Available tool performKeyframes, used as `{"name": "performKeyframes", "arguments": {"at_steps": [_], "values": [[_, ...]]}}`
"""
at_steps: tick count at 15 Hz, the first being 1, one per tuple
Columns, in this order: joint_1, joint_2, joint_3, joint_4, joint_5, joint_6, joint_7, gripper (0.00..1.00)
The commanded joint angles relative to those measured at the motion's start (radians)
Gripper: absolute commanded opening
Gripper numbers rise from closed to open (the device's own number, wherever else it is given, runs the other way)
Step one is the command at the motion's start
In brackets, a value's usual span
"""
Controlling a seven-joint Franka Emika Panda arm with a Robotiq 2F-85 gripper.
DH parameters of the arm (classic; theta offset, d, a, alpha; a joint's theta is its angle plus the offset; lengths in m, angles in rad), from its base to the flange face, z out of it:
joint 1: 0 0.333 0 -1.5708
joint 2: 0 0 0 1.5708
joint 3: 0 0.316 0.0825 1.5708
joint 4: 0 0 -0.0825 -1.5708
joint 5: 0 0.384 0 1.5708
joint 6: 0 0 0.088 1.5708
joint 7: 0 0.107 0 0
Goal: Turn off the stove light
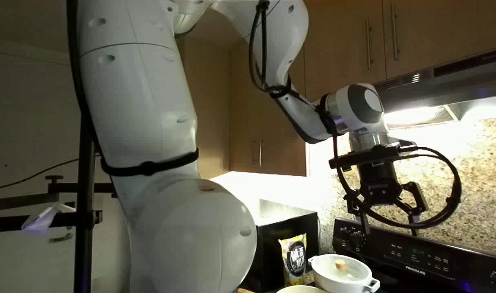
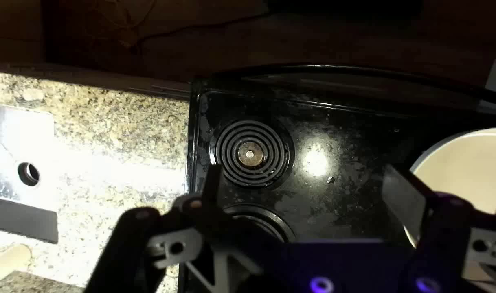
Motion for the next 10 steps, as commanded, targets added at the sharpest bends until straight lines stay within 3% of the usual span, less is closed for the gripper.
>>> {"name": "performKeyframes", "arguments": {"at_steps": [1,10], "values": [[0.008,0.0,-0.008,0.001,-0.002,-0.002,0.002,1.0],[0.007,-0.023,-0.005,0.011,-0.026,0.002,0.005,1.0]]}}
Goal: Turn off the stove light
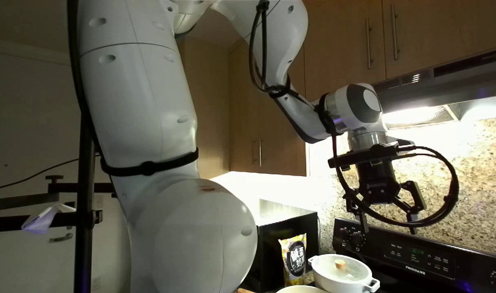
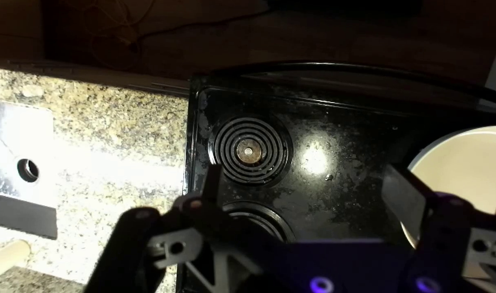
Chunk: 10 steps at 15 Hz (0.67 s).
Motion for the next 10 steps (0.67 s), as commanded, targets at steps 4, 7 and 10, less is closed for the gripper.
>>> {"name": "performKeyframes", "arguments": {"at_steps": [4,7,10], "values": [[0.0,-0.049,-0.008,0.023,-0.033,0.024,0.002,1.0],[-0.001,-0.081,-0.002,0.041,-0.066,0.027,-0.004,1.0],[0.002,-0.112,0.005,0.064,-0.117,0.047,-0.008,1.0]]}}
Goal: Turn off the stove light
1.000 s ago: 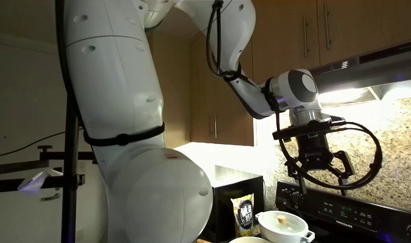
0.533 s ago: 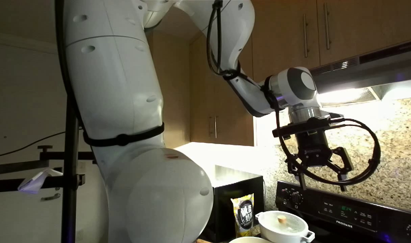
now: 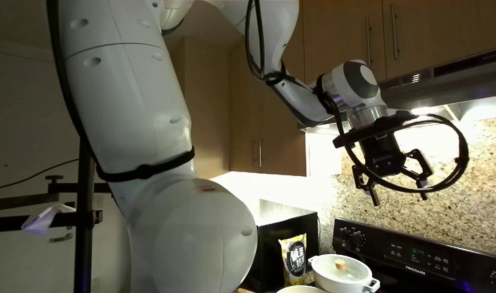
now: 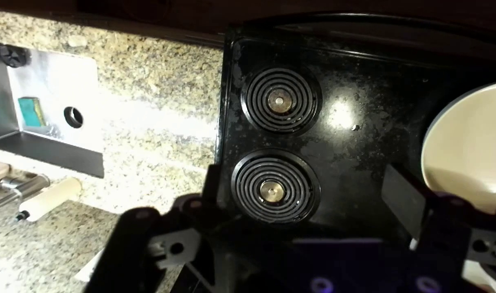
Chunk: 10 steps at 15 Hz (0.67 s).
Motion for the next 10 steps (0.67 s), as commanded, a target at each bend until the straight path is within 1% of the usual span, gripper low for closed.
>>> {"name": "performKeyframes", "arguments": {"at_steps": [1,7,10], "values": [[0.004,-0.052,0.009,0.007,-0.058,0.049,-0.016,1.0],[0.01,-0.131,0.0,0.01,-0.073,0.176,-0.05,1.0],[0.003,-0.17,-0.01,0.019,-0.083,0.233,-0.096,1.0]]}}
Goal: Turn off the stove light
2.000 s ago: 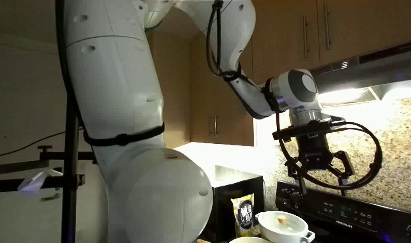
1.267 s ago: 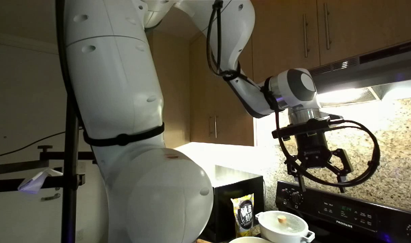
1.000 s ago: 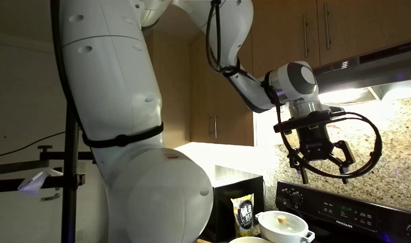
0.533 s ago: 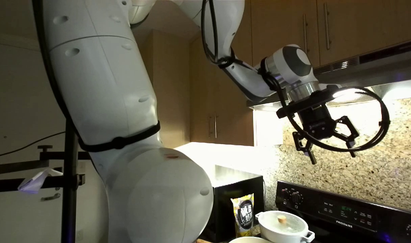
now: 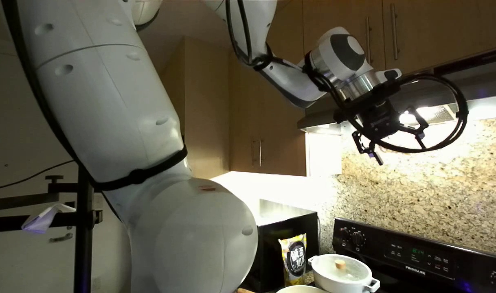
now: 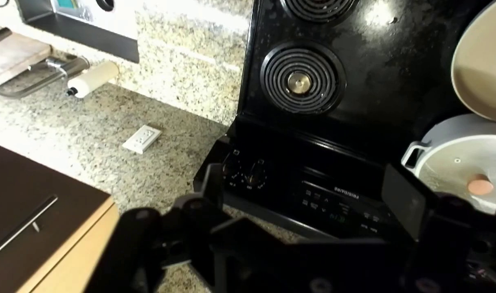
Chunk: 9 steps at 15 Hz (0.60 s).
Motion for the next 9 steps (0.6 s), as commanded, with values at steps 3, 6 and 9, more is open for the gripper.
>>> {"name": "performKeyframes", "arguments": {"at_steps": [3,6,9], "values": [[-0.021,-0.076,-0.018,-0.003,-0.058,0.096,-0.074,1.0],[-0.027,-0.088,-0.023,0.008,-0.075,0.16,-0.071,1.0],[-0.039,-0.095,-0.014,0.019,-0.107,0.255,-0.065,1.0]]}}
